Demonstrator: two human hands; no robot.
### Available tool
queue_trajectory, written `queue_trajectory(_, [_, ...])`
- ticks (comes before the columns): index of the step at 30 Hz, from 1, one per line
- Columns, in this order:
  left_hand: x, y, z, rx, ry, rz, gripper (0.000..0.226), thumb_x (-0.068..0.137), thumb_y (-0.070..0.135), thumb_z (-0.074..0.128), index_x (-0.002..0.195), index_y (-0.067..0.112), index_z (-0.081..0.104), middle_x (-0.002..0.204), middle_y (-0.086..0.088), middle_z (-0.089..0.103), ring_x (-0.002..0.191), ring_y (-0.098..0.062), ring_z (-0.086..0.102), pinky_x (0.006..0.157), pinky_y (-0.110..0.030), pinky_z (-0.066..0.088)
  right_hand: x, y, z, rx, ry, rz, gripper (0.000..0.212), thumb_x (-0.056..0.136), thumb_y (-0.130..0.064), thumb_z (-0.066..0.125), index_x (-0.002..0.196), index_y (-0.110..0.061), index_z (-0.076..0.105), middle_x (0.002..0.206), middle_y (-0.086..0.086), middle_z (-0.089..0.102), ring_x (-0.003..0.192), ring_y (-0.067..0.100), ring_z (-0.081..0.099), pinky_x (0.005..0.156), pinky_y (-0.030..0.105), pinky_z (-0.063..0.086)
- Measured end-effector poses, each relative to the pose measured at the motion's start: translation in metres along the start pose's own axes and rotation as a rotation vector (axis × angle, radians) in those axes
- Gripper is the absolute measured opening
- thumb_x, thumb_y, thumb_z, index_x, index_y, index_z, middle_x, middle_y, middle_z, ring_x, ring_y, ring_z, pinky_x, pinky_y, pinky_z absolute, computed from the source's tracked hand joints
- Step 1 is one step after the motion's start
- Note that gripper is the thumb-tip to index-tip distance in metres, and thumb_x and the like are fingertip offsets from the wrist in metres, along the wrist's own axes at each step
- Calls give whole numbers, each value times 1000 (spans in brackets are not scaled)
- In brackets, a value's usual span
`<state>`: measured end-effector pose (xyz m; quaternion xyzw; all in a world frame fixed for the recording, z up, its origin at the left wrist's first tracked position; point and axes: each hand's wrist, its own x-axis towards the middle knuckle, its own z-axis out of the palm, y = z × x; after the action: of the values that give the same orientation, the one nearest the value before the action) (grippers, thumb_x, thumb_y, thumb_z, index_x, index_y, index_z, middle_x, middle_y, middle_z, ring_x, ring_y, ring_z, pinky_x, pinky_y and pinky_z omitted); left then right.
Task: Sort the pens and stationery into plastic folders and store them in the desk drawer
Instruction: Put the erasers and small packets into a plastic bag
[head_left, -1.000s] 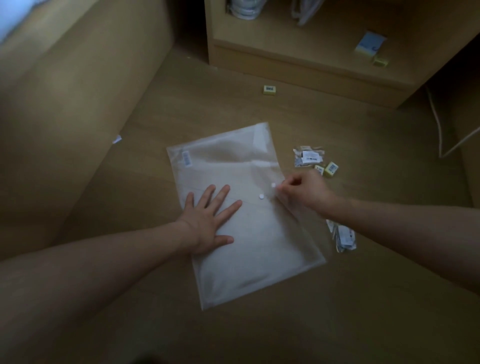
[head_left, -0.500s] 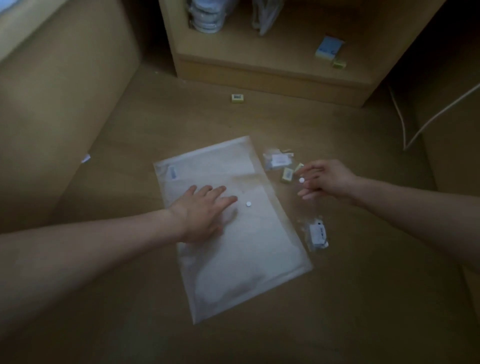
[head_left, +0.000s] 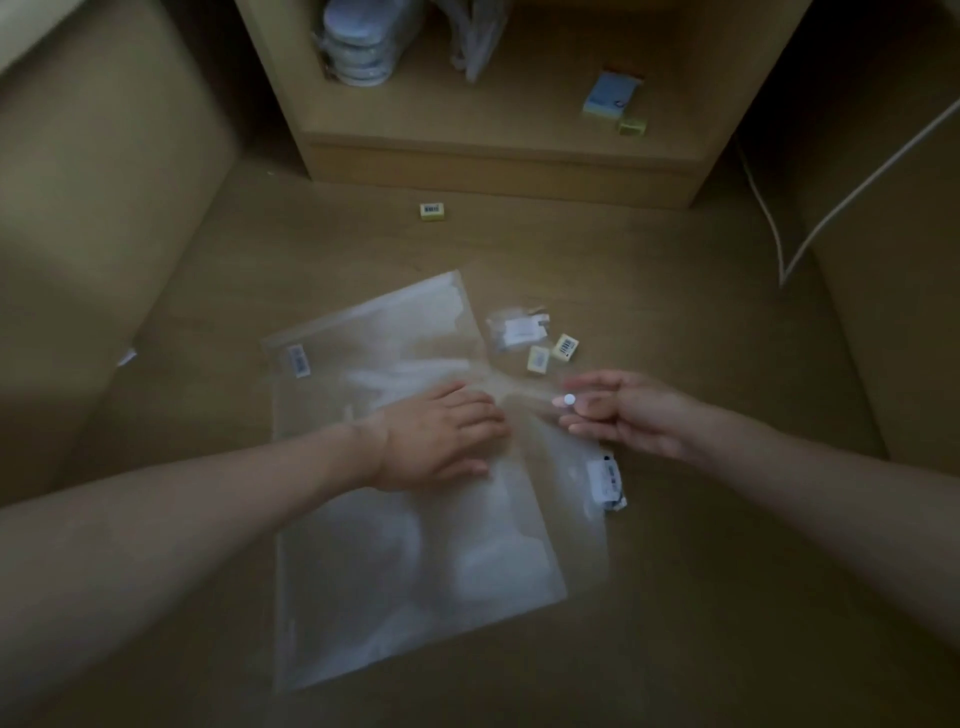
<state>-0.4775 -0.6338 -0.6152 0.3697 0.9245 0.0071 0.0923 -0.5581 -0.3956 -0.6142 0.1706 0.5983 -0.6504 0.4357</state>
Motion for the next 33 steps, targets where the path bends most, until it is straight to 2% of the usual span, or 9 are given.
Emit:
queue_trajectory(5, [-5,-2,2,-26,87,49,59,100,44,17,110,9,65,111,-10,64,110,-25,60,103,-39,31,-4,-5,0,-54,-32,-2,32,90,17,41,98,-7,61,92,13,69,66,18,71,58,23,58])
queue_trajectory(8, [-3,1,3,-18,168,86,41,95,39,34,99,10,62,99,-11,61,97,-25,60,101,-38,29,-6,-7,3,-144,-40,-23,32,90,17,42,97,-8,61,92,14,68,65,19,71,57,23,58])
queue_trajectory(14, [-10,1,-18,-56,329,130,30,93,30,41,84,12,63,85,-9,55,81,-20,43,81,-38,40,-4,-3,7,-272,37,-122,29,89,15,47,110,-2,58,91,18,65,62,17,69,57,23,58])
queue_trajectory(19, [-38,-4,-49,-12,398,82,30,94,34,42,82,14,61,82,-6,53,75,-21,46,72,-29,34,-4,1,9,-347,147,-239,25,88,18,48,107,5,56,80,20,61,51,12,66,52,22,56])
queue_trajectory(22, [-56,-11,-57,76,387,38,32,93,42,44,82,18,62,89,-5,55,87,-20,49,80,-31,33,-5,7,16,-332,163,-253,19,88,17,48,100,4,56,76,19,60,48,10,64,49,20,55])
queue_trajectory(25, [-70,-14,-61,118,359,-125,30,88,49,48,87,22,60,114,-11,52,120,-30,44,95,-42,31,-5,15,23,-367,180,-252,19,89,15,49,88,-2,57,75,17,61,50,12,64,49,20,55])
queue_trajectory(27, [-79,-12,-61,45,313,-267,27,86,49,53,92,23,56,129,-16,44,125,-37,42,98,-51,37,-4,18,24,-367,195,-264,22,89,15,50,84,-5,57,76,17,62,51,13,64,50,20,55])
queue_trajectory(30, [-88,-11,-59,-155,267,-358,21,84,43,53,94,28,42,127,-11,49,103,-34,60,77,-45,55,-4,18,23,-371,193,-263,18,88,14,52,88,-2,58,75,17,63,51,12,65,51,19,55])
queue_trajectory(33, [-92,-15,-51,-167,292,-327,28,85,26,65,90,27,37,110,-8,59,85,-31,64,63,-39,54,-1,19,18,-486,258,-280,14,87,6,58,99,1,61,73,11,63,56,13,62,53,20,54])
